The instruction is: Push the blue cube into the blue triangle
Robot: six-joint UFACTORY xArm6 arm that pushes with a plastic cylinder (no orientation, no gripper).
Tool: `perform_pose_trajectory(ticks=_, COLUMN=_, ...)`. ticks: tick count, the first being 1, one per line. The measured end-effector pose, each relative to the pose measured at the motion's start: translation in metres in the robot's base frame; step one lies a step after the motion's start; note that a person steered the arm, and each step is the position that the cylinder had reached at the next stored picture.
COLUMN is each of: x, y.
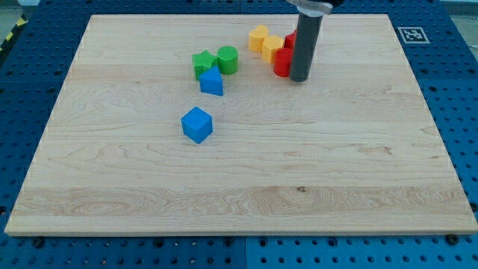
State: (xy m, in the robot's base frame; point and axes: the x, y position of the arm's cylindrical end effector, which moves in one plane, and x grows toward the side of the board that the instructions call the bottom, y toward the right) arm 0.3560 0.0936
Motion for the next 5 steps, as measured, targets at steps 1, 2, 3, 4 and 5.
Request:
perform_pose_trajectory(ticks=1, x=-0.005, y=-0.001)
perform_pose_trajectory(ticks=2, x=0.058, y=-0.004)
perform_pose_trajectory(ticks=3, x=0.133, y=-0.027)
perform_pose_trajectory(ticks=4, x=0.188, y=-0.076)
perform_pose_trajectory(ticks=5, x=0.213, y=-0.141)
